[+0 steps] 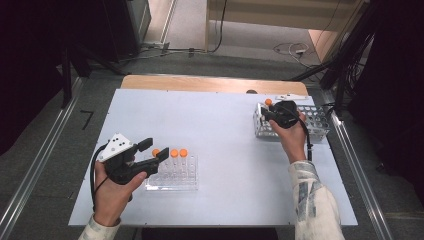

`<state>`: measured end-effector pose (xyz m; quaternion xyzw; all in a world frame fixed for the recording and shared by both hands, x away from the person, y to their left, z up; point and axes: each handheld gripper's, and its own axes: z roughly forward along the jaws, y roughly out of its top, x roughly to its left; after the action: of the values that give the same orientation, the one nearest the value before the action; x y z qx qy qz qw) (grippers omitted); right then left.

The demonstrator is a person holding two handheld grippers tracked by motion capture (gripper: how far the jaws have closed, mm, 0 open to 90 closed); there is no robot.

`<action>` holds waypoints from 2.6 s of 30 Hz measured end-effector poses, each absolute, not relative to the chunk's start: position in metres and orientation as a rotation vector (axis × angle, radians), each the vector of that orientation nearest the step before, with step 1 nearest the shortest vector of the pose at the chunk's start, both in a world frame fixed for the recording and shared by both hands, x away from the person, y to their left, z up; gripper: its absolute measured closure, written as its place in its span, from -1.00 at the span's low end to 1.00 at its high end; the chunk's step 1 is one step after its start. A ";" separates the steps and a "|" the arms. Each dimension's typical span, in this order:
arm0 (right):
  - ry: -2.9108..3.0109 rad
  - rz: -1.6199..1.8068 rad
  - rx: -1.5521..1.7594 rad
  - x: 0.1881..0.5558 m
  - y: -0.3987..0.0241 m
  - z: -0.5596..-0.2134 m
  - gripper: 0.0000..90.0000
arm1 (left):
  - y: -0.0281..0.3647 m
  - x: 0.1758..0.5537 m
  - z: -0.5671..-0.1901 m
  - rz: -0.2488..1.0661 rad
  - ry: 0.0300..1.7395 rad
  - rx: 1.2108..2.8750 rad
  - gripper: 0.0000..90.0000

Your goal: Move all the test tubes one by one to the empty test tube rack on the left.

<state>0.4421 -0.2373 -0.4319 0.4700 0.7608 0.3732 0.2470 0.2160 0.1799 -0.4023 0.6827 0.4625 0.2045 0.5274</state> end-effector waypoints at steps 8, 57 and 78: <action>2.085 1.007 1.288 0.449 -0.235 -0.433 0.60 | 0.179 0.216 -0.403 0.486 1.107 1.631 -0.25; 2.429 1.306 0.756 0.241 -0.180 -0.412 0.61 | 0.110 0.188 -0.395 0.410 0.826 1.751 -0.22; 2.555 1.304 0.639 0.220 -0.151 -0.432 0.61 | 0.058 0.199 -0.425 0.329 0.733 1.856 0.37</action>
<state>0.2203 -0.1513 -0.4322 0.2164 0.8650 0.4413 0.1012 0.1994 0.0582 -0.4247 0.7779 0.3070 0.1379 0.5307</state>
